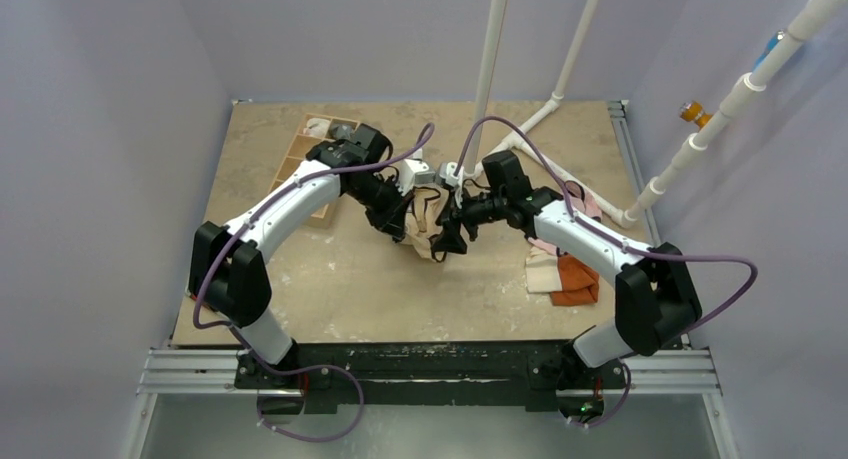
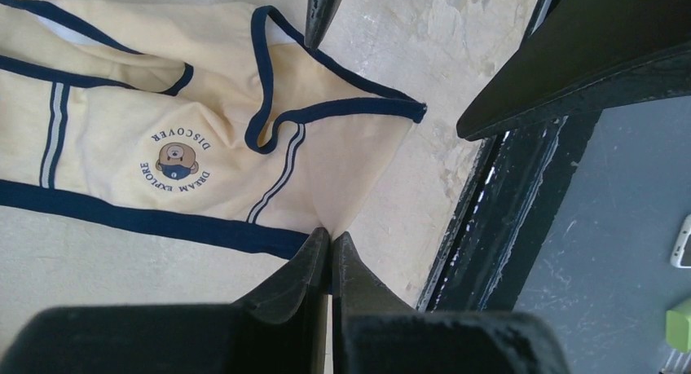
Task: Roll the underwear
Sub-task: Flatten out the underwear at the center of the board.
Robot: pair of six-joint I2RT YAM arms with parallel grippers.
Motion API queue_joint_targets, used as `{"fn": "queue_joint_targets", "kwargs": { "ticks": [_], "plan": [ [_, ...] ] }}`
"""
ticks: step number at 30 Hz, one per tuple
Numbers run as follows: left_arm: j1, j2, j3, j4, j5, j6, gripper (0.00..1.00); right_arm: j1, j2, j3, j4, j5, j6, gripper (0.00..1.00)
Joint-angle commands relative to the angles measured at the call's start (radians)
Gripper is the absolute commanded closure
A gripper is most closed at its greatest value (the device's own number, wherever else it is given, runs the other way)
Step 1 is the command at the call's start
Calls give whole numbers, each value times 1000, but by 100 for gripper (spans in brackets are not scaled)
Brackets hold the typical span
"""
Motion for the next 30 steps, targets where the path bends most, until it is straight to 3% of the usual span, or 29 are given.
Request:
{"fn": "queue_joint_targets", "kwargs": {
  "ticks": [1,9,17,20,24,30],
  "plan": [
    [24,-9,53,16,133,-26,100,19,-6,-14,51,29,23,32],
    [46,-11,22,39,174,-40,100,21,22,-12,59,-3,28,35],
    [59,-14,12,42,202,-43,100,25,32,27,27,5,22,77],
    [72,-24,14,35,208,-40,100,25,11,74,-18,18,0,100],
    [109,-41,79,-17,227,-27,100,26,-14,181,-87,67,-30,100],
    [179,-5,393,-181,230,25,100,26,-1,492,-188,228,-25,100]
  ]
}}
